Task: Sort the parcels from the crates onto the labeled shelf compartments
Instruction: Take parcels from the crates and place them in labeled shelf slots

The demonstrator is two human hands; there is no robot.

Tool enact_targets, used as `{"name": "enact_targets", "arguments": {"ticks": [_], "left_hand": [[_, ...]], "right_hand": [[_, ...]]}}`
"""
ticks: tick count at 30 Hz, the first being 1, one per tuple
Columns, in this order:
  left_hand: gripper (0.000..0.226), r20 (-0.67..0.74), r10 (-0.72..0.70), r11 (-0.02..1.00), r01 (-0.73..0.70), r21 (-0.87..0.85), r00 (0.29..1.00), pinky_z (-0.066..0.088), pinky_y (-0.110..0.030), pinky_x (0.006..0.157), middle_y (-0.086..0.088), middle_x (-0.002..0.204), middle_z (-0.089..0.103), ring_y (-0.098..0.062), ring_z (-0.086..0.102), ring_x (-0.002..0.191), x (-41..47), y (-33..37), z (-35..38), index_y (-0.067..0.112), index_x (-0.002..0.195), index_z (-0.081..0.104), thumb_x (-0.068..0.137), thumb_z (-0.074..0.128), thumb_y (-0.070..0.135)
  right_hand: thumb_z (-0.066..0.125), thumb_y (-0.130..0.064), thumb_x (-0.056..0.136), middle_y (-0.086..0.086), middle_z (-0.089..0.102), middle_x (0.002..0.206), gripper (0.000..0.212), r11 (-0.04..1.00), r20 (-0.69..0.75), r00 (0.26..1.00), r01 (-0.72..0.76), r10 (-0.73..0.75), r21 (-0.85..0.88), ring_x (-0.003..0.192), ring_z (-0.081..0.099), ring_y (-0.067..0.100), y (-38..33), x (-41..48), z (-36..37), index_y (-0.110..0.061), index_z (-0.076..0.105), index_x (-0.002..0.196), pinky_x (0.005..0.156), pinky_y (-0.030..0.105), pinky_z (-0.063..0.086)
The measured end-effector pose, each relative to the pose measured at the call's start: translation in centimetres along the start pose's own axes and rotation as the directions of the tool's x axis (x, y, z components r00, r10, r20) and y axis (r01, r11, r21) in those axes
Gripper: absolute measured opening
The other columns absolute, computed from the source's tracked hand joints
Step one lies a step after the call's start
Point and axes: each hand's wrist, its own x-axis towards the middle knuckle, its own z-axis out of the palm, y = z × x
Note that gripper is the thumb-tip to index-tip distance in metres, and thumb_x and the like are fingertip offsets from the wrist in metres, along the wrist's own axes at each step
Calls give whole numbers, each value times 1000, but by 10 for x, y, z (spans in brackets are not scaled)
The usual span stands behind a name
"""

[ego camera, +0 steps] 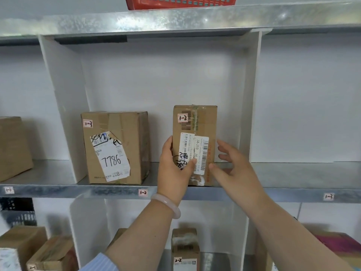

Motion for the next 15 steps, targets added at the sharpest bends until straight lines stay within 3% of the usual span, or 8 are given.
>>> {"name": "enact_targets", "arguments": {"ticks": [4,7,10,15], "left_hand": [[71,-15,11,1000,-11,7,1000,51,-8,79,26,117,59,10,59,108,1,-5,4,36,131,41,82,76,-2],[72,-16,20,1000,-19,8,1000,51,-9,81,24,119,60,7,61,109,4,-8,7,32,134,42,81,75,-4],[73,-4,5,1000,-5,22,1000,50,-7,82,22,122,60,11,58,110,4,-10,9,36,135,40,83,75,-2],[90,24,-68,995,66,76,997,40,1,86,17,134,52,22,49,113,-4,-2,0,19,157,18,87,75,12]], "right_hand": [[66,-32,85,-16,49,131,55,1000,0,1000,6,-6,-14,116,49,-6,1,-2,2,-57,39,126,96,32,50],[68,-29,85,-16,49,132,58,999,2,1000,3,-3,-39,117,50,-4,6,-3,2,-49,42,134,99,35,48],[69,-30,85,-16,48,135,63,995,5,1000,24,-23,-96,121,48,-1,10,-4,-1,-40,42,141,103,37,46],[68,-34,86,-24,42,136,67,961,56,987,162,-153,-226,130,38,-2,10,-16,-6,-43,34,144,109,29,38]]}}
